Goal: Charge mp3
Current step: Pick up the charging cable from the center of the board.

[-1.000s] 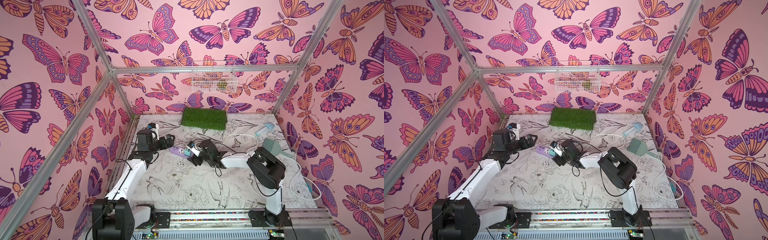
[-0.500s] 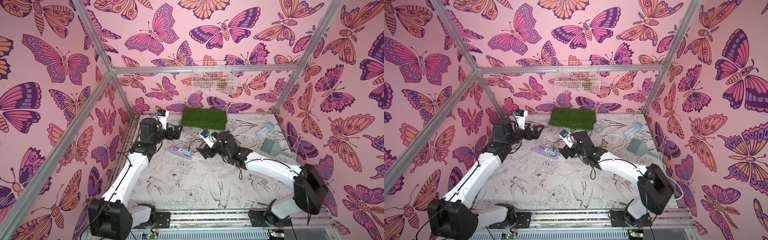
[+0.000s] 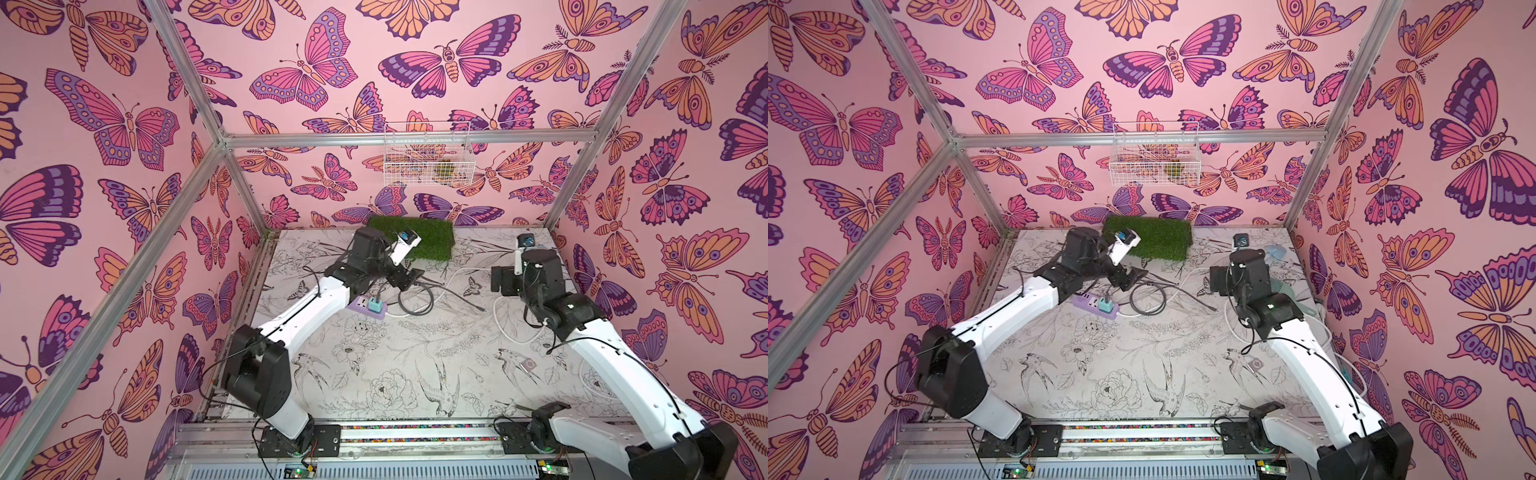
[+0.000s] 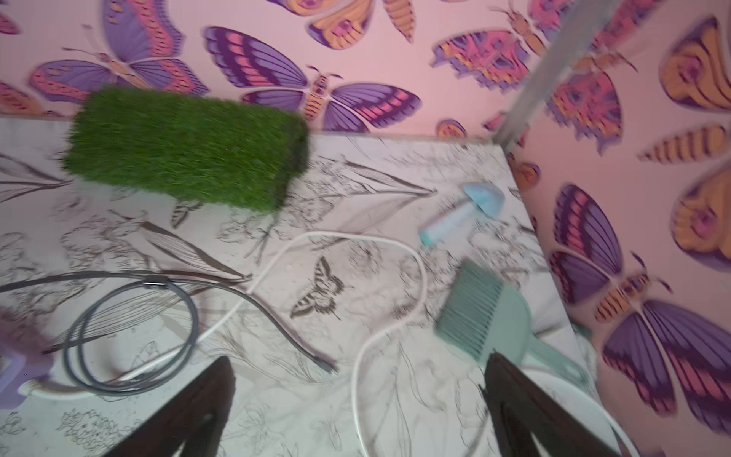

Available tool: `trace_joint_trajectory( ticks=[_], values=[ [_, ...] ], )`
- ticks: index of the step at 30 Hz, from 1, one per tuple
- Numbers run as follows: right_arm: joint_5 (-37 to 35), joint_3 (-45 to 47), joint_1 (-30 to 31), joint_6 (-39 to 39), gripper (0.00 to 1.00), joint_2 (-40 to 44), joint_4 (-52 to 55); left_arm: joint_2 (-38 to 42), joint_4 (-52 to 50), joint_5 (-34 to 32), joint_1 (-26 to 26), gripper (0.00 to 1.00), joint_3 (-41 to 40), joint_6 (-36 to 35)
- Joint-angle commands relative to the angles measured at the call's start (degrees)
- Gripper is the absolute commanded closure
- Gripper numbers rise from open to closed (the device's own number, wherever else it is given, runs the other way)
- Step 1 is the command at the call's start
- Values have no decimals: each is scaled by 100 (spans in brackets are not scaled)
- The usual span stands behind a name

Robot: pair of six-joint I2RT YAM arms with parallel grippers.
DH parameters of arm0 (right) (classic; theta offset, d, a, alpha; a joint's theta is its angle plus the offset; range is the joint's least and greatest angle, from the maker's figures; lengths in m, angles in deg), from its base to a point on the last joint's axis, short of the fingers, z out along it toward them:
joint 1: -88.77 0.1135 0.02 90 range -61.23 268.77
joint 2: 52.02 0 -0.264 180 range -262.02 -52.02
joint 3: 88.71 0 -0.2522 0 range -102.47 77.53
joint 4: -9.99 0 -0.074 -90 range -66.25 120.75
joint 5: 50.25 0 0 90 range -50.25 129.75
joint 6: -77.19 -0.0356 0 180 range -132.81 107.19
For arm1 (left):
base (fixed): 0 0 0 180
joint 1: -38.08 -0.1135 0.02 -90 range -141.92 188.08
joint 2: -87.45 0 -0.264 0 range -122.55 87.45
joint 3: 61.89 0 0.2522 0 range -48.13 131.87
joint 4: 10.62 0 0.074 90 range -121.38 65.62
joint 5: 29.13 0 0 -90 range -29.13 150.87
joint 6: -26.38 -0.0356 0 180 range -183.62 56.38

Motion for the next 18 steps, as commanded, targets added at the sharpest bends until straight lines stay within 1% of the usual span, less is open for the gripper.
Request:
trace_joint_trajectory(
  ticks=[1, 4, 6, 8, 10, 11, 12, 13, 14, 16, 17, 18],
  values=[
    [-312, -208, -389, -1463, 1, 107, 1864, -505, -86, 221, 292, 4, 291, -840],
    [378, -204, -890, -2172, 1, 34, 2689, -1017, -60, 563, 436, 6, 551, -1042],
    [631, -104, -1094, -2379, 1, 45, 2955, -1310, -6, 979, 520, 9, 630, -1347],
    [840, -76, -1266, -2511, 1, 92, 3147, -1628, 27, 1184, 659, 13, 693, -1782],
    [1066, -51, -1448, -2680, 1, 163, 3250, -1914, 151, 1342, 724, 23, 717, -2065],
    [1279, 16, -1533, -2712, 0, 206, 3221, -2034, 352, 1472, 717, 28, 699, -2025],
    [1450, 77, -1568, -2709, 2, 220, 3207, -2150, 523, 1538, 720, 33, 710, -1968],
    [1608, 126, -1569, -2681, 3, 237, 3177, -2303, 597, 1582, 734, 34, 790, -1956],
    [1775, 172, -1566, -2560, 5, 260, 3093, -2464, 600, 1611, 777, 34, 928, -1977],
    [1780, 185, -1563, -2445, 10, 287, 3010, -2746, 584, 1596, 884, 33, 1157, -2124],
    [1821, 193, -1569, -2270, 13, 290, 2887, -2897, 555, 1539, 938, 31, 1307, -2194],
    [1926, 204, -1564, -2040, 19, 279, 2744, -3005, 508, 1514, 972, 30, 1444, -2237]
  ],
)
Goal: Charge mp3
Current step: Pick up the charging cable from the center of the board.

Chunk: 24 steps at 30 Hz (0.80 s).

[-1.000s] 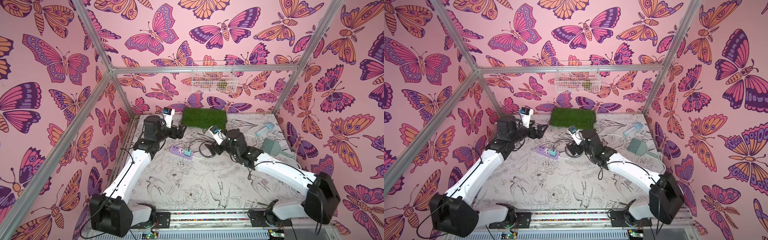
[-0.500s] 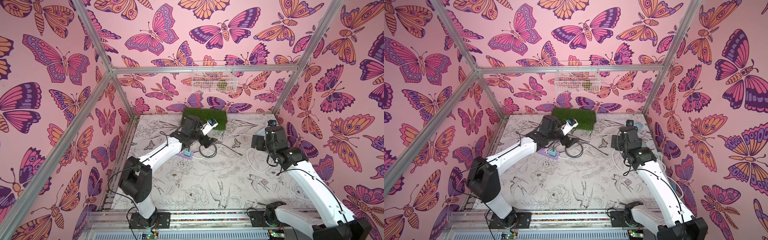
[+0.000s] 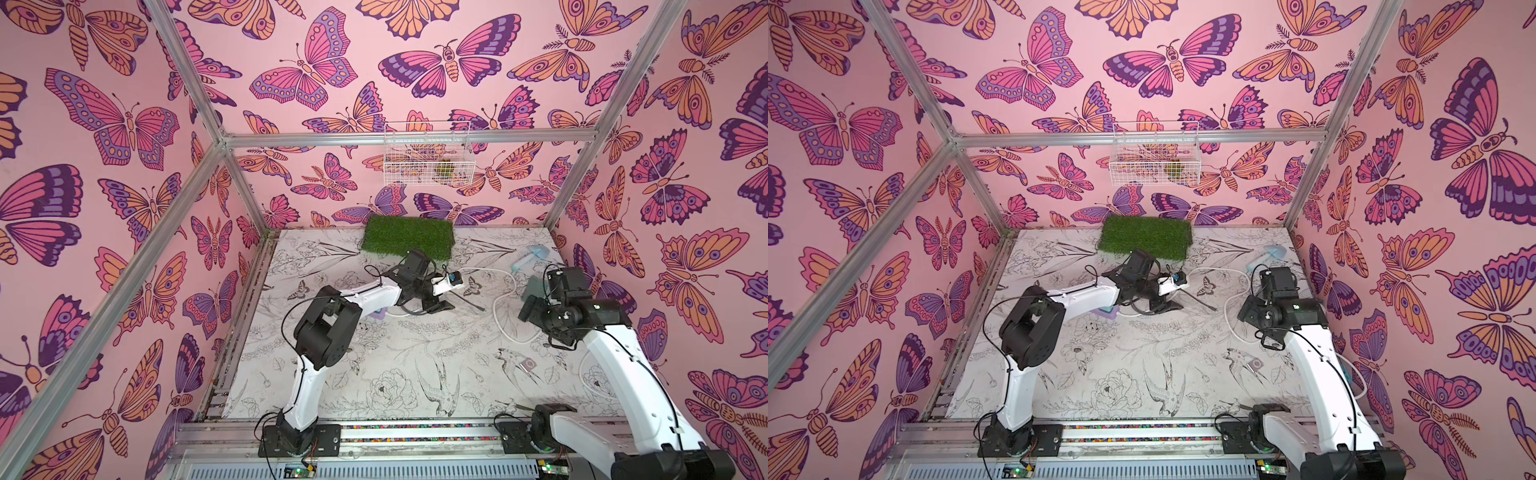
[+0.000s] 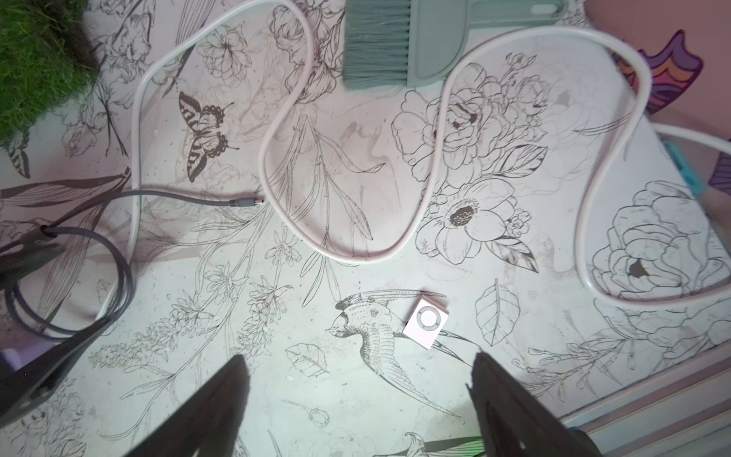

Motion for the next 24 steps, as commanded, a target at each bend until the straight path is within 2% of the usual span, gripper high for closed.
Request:
trace_joint_trajectory(
  ticks=[1, 4, 5, 7, 9, 12, 14, 16, 17, 19, 21, 24],
  values=[
    [602, 71, -28, 603, 22, 29, -361, -296, 106, 181, 144, 30, 481, -261],
    [1198, 30, -31, 1472, 38, -290, -1029, -382, 114, 221, 96, 31, 693, 159],
    [1306, -19, -31, 1604, 41, -440, -1254, -320, 174, 314, 63, 29, 629, 250],
    [1715, -86, -28, 2118, 54, -709, -1778, -172, 273, 360, -10, 26, 416, 236],
    [2473, -179, -31, 2882, 58, -1000, -2293, 29, 274, 321, -111, 23, 215, 157],
    [3125, -241, -24, 4122, 58, -1420, -2679, 329, 278, 676, -408, 23, 10, 448],
    [3144, -282, -30, 5041, 59, -1726, -2670, 527, 278, 799, -548, 23, -132, 565],
    [3473, -460, -26, 6378, 56, -2050, -2205, 751, 273, 817, -618, 23, -326, 486],
    [3488, -528, -27, 6803, 54, -2216, -2026, 844, 278, 817, -635, 23, -414, 431],
    [3507, -593, -26, 7463, 50, -2506, -1847, 973, 273, 808, -661, 22, -501, 407],
    [3593, -779, -30, 8184, 50, -2834, -1478, 1047, 228, 807, -680, 23, -539, 392],
    [3504, -985, -24, 8797, 51, -3375, -1283, 1153, 210, 791, -690, 23, -610, 366]
  ],
)
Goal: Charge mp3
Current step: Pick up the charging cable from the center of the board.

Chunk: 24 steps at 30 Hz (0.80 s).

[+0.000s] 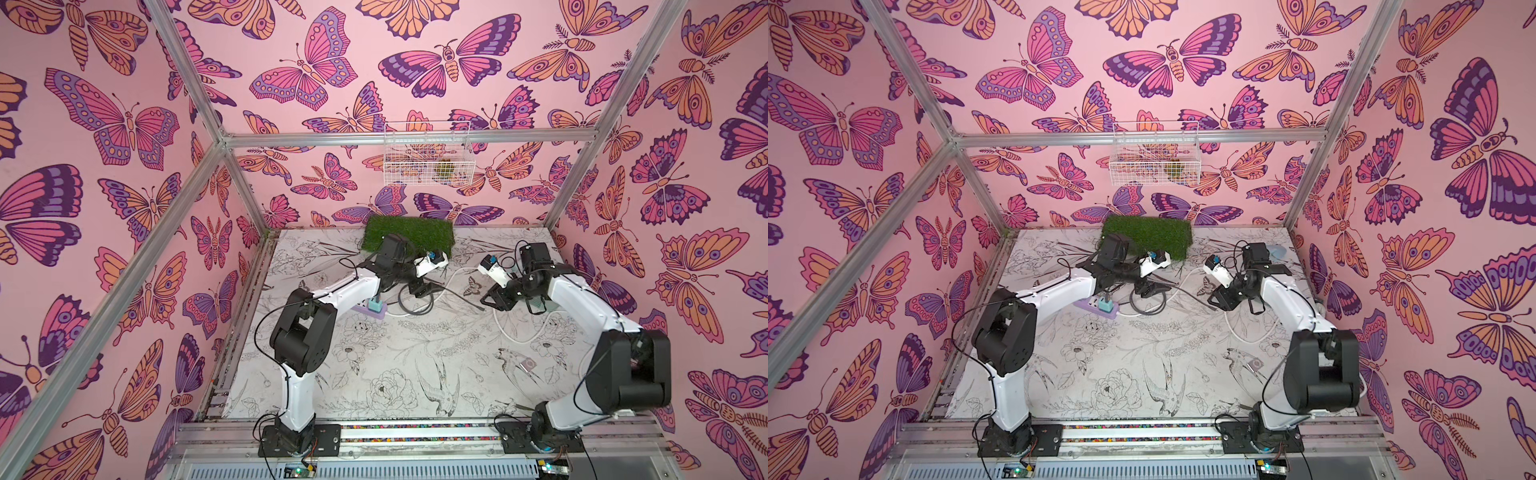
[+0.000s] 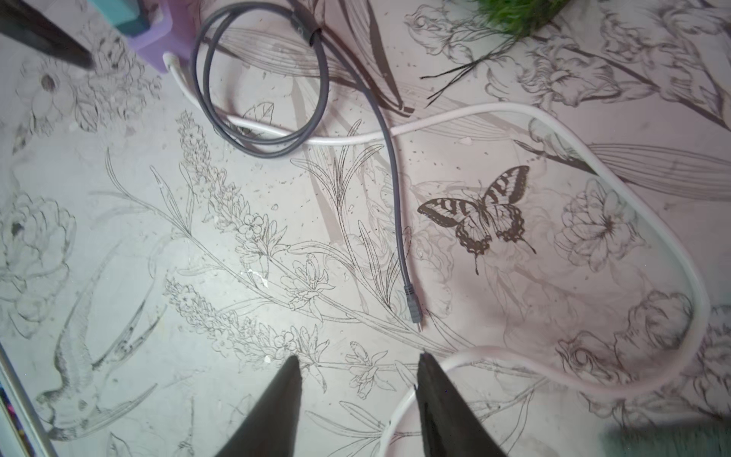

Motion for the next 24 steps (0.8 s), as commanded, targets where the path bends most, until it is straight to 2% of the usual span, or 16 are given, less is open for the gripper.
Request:
trace_joint_trajectory(
  ticks=[1, 8, 14, 19, 24],
  values=[
    [159, -242, -17, 1490, 51, -427, 483, 124, -47, 153, 15, 23, -194, -6],
    [-306, -504, -15, 2170, 55, -1053, 785, 153, -76, 122, 5, 23, -239, -30],
    [-804, -545, -15, 2078, 61, -1381, 460, 109, -86, 59, -4, 23, -188, -68],
    [-1266, -530, -9, 1950, 62, -1594, 10, 55, -96, 50, -17, 23, -82, -68],
    [-1151, -536, -9, 2046, 62, -1768, -79, 34, -99, 15, -30, 23, -38, -80]
  ],
)
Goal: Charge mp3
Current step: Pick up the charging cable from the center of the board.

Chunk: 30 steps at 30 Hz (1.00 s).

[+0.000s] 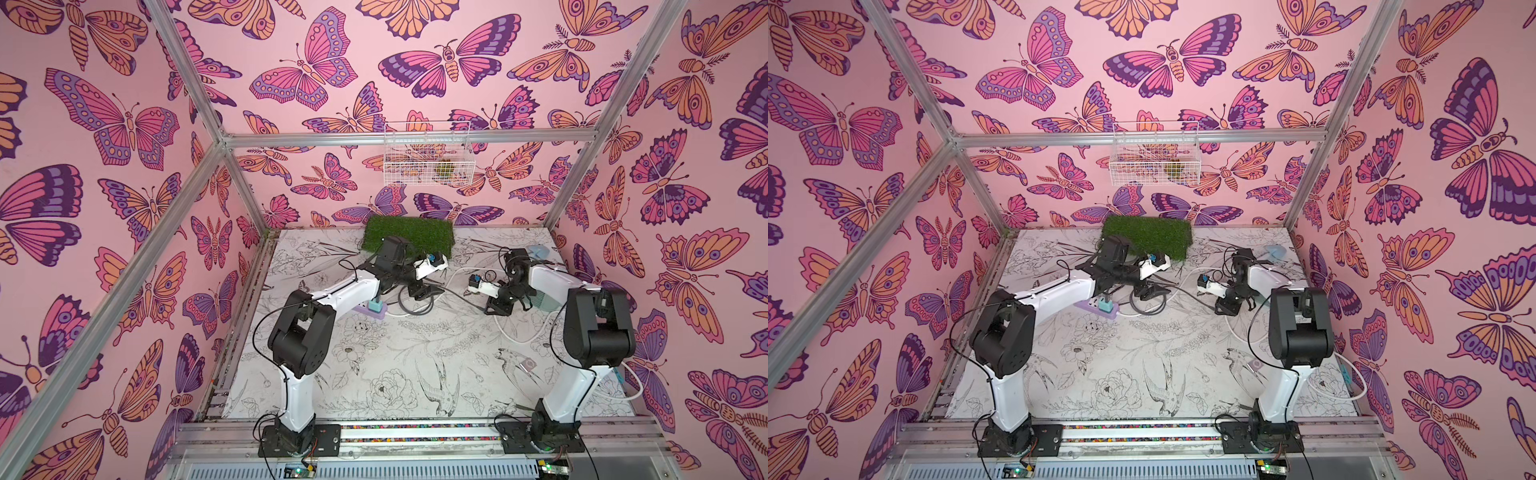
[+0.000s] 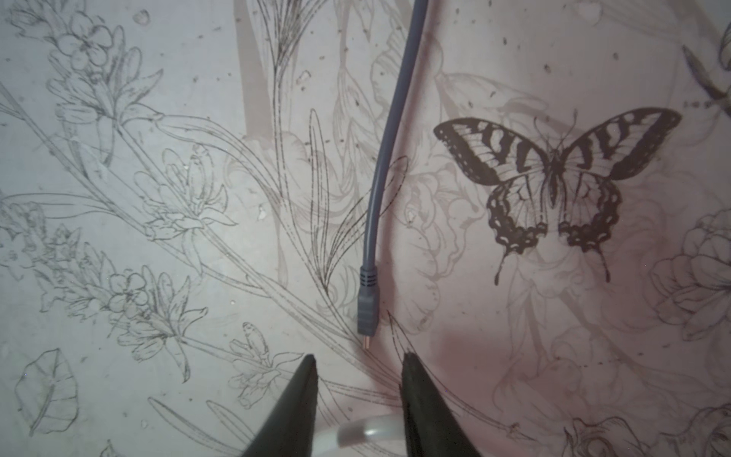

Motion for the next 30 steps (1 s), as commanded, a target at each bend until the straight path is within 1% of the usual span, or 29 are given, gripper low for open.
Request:
trace_joint_trajectory(
  ticks=[1, 5, 14, 19, 20, 22, 23, 25, 30],
  values=[
    [-66, -130, -7, 90, 62, -165, -89, -39, -74, -4, -47, 23, 95, -67],
    [-90, -131, 26, 107, 64, -325, -172, -47, -92, -56, -66, 23, 95, -71],
    [-223, -25, 163, 107, 73, -506, -451, -18, -186, -199, -82, 23, 87, -131],
    [-42, -26, 169, 208, 76, -500, -341, 31, -229, -225, -83, 23, 3, -171],
    [-30, -9, 171, 221, 79, -505, -338, 44, -230, -225, -83, 23, -10, -175],
    [-30, 1, 180, 259, 92, -526, -308, 56, -232, -217, -84, 23, -18, -175],
    [-13, 9, 187, 278, 96, -532, -309, 61, -230, -208, -90, 23, -18, -175],
    [-12, 38, 213, 288, 99, -480, -345, 79, -226, -184, -91, 23, -26, -175],
    [-32, 196, 359, 267, 100, 69, -460, 298, -149, 13, -124, 24, -180, -140]
  ],
)
